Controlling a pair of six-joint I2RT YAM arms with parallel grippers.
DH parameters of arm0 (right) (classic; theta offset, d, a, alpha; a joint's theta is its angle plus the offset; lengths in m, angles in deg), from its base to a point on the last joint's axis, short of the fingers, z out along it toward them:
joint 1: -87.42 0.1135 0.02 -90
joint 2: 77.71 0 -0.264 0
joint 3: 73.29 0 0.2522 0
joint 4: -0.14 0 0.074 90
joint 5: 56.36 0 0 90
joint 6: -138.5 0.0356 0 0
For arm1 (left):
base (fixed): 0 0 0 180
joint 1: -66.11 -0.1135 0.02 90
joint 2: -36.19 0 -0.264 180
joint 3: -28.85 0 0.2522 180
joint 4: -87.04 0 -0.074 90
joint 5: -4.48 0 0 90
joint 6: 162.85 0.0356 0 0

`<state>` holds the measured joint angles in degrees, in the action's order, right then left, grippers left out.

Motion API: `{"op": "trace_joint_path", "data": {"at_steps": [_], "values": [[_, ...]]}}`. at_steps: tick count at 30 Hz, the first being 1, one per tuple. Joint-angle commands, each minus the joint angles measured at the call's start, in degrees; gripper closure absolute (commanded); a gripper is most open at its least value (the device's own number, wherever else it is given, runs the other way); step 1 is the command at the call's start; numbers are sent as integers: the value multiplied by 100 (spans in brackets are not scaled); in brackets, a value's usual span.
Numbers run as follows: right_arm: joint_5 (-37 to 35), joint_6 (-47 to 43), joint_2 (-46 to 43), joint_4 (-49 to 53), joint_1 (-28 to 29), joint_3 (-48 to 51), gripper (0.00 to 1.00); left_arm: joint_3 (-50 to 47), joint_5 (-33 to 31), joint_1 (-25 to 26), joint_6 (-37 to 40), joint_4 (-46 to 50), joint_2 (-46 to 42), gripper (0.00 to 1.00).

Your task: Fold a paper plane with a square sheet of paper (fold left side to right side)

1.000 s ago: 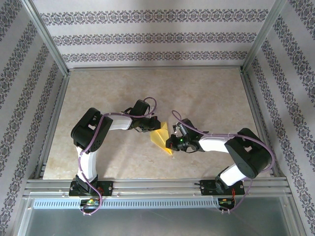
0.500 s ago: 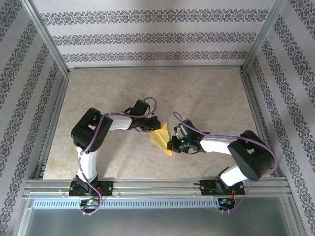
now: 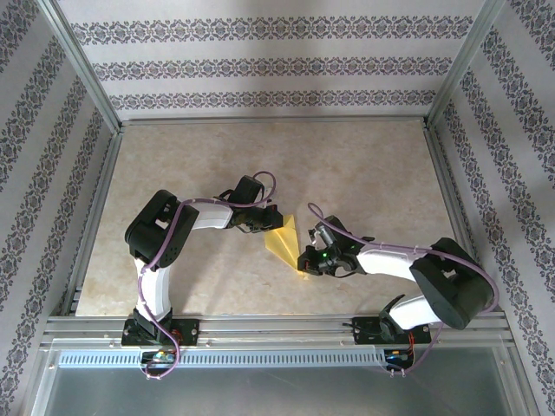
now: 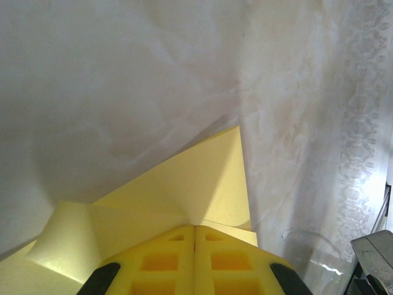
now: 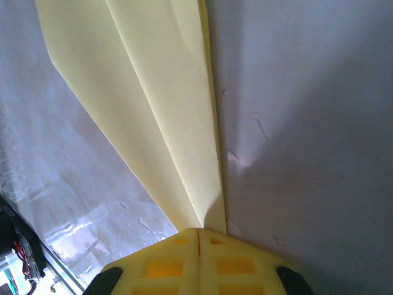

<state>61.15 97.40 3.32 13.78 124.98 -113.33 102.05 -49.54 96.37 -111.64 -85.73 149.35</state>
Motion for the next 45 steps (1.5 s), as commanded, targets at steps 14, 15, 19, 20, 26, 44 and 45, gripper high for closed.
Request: {"op": "trace_joint_path", "data": {"at_steps": [14, 15, 19, 20, 26, 44, 45], "values": [[172, -1086, -984, 1766, -662, -483, 82, 42, 97, -196, -279, -128, -495, 82], [212, -1174, -978, 1681, -769, -545, 77, 77, 134, -244, -296, -96, -644, 80], [347, -1578, -753, 1087, -1080, -790, 60, -27, 22, -532, -311, 56, -1336, 77], [359, -1667, -624, 866, -1130, -876, 57, -75, -39, -608, -264, 174, -1534, 77], [694, -2234, 374, 284, -1190, -1476, 53, -658, -362, -854, -123, 589, -2542, 73], [1451, -1989, 1728, -1006, -1214, -1639, 91, -1967, -553, -1109, -532, 332, -3581, 63], [1494, -1980, 1676, -999, -1239, -1651, 97, -1972, -566, -1125, -553, 316, -3662, 62]]}}
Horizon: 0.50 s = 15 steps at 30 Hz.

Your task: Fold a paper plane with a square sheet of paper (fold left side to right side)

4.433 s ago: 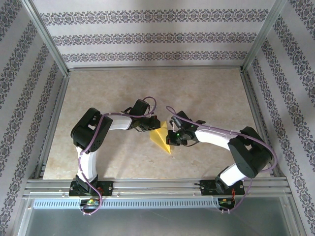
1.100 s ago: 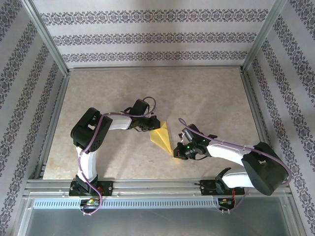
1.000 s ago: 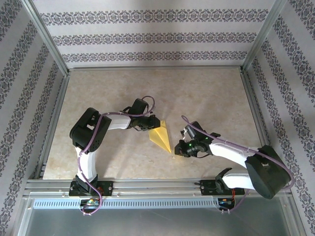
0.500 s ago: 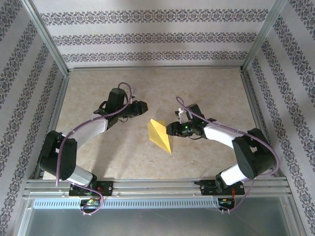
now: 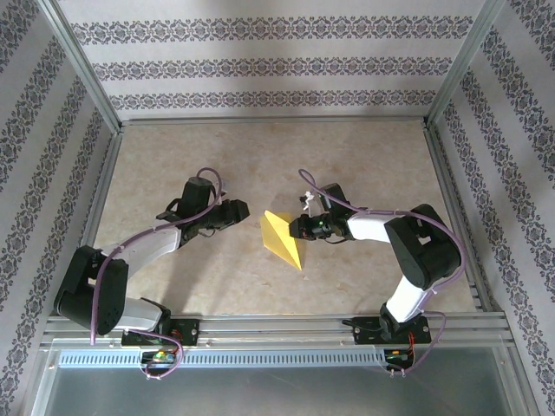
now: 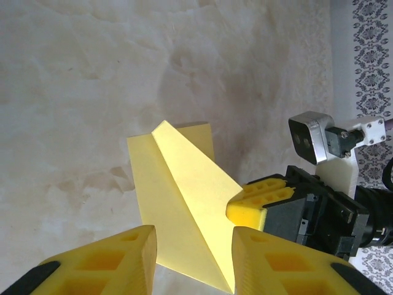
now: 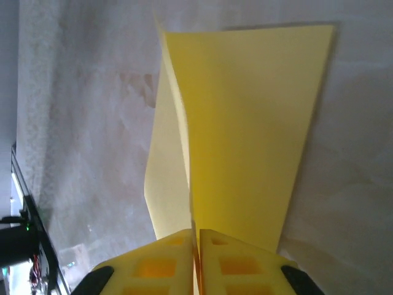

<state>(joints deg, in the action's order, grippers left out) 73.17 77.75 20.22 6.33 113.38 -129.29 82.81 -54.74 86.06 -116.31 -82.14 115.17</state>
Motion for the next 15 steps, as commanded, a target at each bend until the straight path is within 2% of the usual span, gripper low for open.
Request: {"op": "trace_joint_path", "data": {"at_steps": [1, 8, 11, 15], "values": [[321, -10, -99, -244, -105, -72, 100, -61, -65, -105, -100, -87, -350, 62], [531, 124, -1189, -251, -322, -153, 100, -188, 47, -170, -103, -666, -1428, 45], [689, 235, -1679, -417, -362, -153, 100, -227, 427, -195, -149, -1121, -1747, 40], [856, 550, -2350, -805, -390, -144, 100, -175, 1042, -204, -540, -1928, -1833, 39]]}}
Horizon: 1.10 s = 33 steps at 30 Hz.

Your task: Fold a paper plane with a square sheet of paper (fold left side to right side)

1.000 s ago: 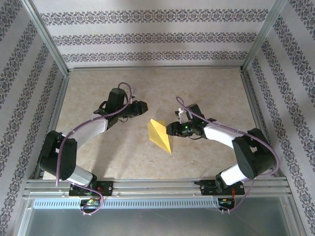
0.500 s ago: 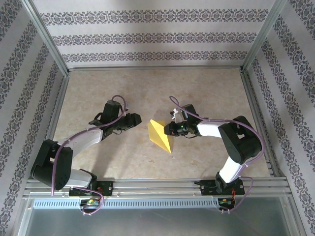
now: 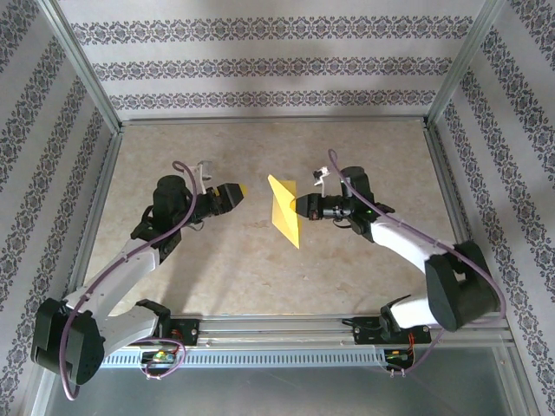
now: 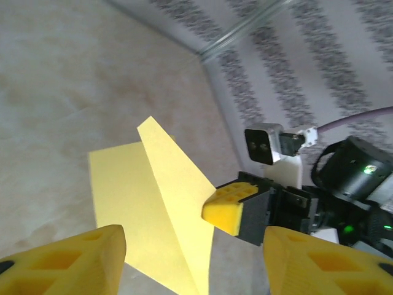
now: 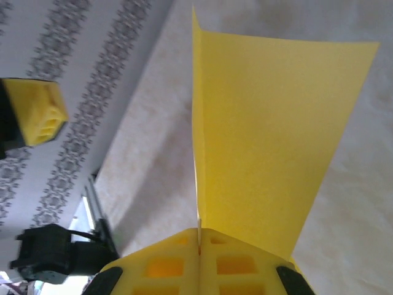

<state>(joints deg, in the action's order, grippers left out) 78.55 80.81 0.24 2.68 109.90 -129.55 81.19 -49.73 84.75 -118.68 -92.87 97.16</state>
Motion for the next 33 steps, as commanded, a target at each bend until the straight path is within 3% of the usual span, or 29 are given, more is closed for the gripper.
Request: {"op": "trace_joint_path", "data": {"at_steps": [1, 6, 12, 21, 29, 33], "values": [[346, 355, -506, -574, -33, -122, 100, 39, 709, -77, -462, -1048, 20, 39], [565, 872, -953, -1145, 8, -257, 100, 451, 1306, 54, -921, -1608, 360, 40], [599, 1110, -1013, -1319, 253, -502, 100, 746, 1454, 296, -1157, -2103, 756, 46], [546, 1244, -840, -1487, 494, -593, 100, 880, 1448, 539, -1071, -2094, 1009, 56], [472, 1350, -716, -1560, 511, -567, 100, 901, 1253, 545, -824, -1724, 923, 85], [373, 1389, -767, -1518, 456, -524, 93, 903, 1135, 544, -736, -1574, 872, 95]]}}
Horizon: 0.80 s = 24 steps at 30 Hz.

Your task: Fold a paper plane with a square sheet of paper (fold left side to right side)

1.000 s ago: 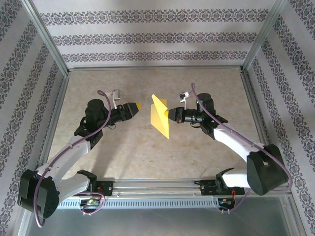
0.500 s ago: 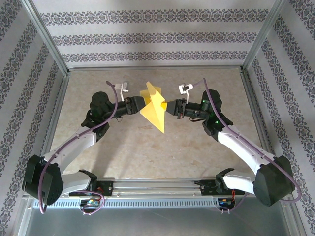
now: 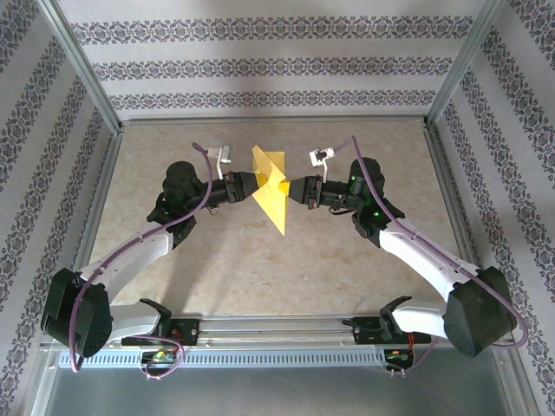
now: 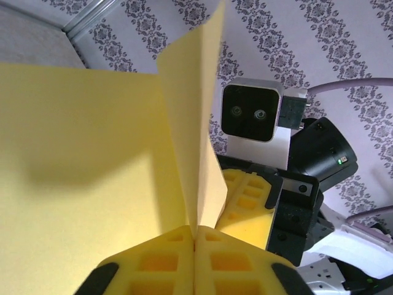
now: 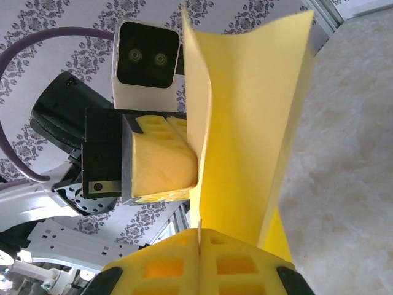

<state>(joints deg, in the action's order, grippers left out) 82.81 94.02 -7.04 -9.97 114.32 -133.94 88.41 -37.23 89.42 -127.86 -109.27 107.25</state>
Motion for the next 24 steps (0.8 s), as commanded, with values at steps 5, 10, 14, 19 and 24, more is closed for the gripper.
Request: {"op": "trace_joint_path", "data": {"at_steps": [5, 10, 14, 19, 24], "values": [[-261, 80, -393, -21, -241, 75, 74, 150, -231, 77, 192, 8, -181, 97], [-659, 158, -995, 344, -521, 581, 43, 54, -338, 104, 126, -349, -150, 97], [-582, 455, -1210, 440, -513, 935, 18, 74, -329, 151, 52, -613, -49, 97], [-506, 904, -1273, 11, -222, 1267, 4, 171, -285, 219, 9, -721, 105, 97], [-584, 857, -1182, -238, 116, 1221, 3, 222, -263, 312, 0, -773, 238, 97]]}}
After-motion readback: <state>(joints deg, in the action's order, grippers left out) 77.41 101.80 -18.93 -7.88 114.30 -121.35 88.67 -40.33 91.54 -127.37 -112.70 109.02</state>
